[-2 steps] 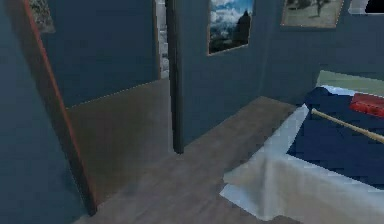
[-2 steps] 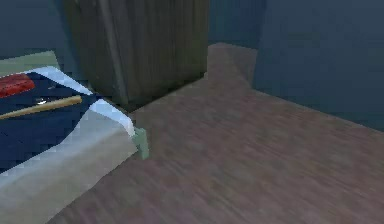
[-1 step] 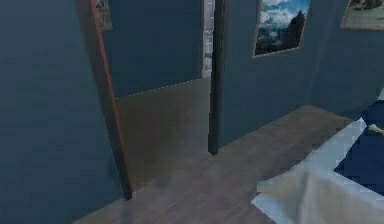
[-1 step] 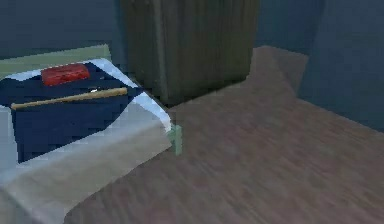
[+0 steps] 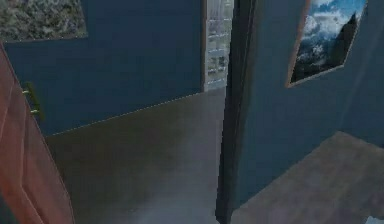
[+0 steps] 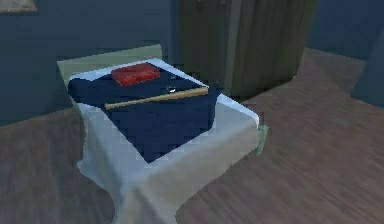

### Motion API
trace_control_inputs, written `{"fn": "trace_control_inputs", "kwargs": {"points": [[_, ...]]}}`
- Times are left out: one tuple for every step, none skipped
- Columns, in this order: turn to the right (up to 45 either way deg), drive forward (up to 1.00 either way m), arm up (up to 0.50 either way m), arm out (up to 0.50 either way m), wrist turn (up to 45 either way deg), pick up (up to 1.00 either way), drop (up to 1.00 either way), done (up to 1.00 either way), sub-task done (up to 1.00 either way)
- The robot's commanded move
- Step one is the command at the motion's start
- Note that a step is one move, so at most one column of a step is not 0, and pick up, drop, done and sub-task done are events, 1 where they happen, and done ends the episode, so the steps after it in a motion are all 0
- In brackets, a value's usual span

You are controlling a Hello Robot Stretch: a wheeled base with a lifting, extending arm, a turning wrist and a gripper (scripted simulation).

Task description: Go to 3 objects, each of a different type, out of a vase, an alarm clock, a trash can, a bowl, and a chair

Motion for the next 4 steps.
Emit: {"fn": "trace_control_inputs", "kwargs": {"points": [[-9.0, 0.0, 0.0, 0.0, 0.0, 0.0, 0.0, 0.0, 0.0], [0.0, 1.0, 0.0, 0.0, 0.0, 0.0, 0.0, 0.0, 0.0], [-30.0, 0.0, 0.0, 0.0, 0.0, 0.0, 0.0, 0.0, 0.0], [0.0, 0.3, 0.0, 0.0, 0.0, 0.0, 0.0, 0.0, 0.0]]}}
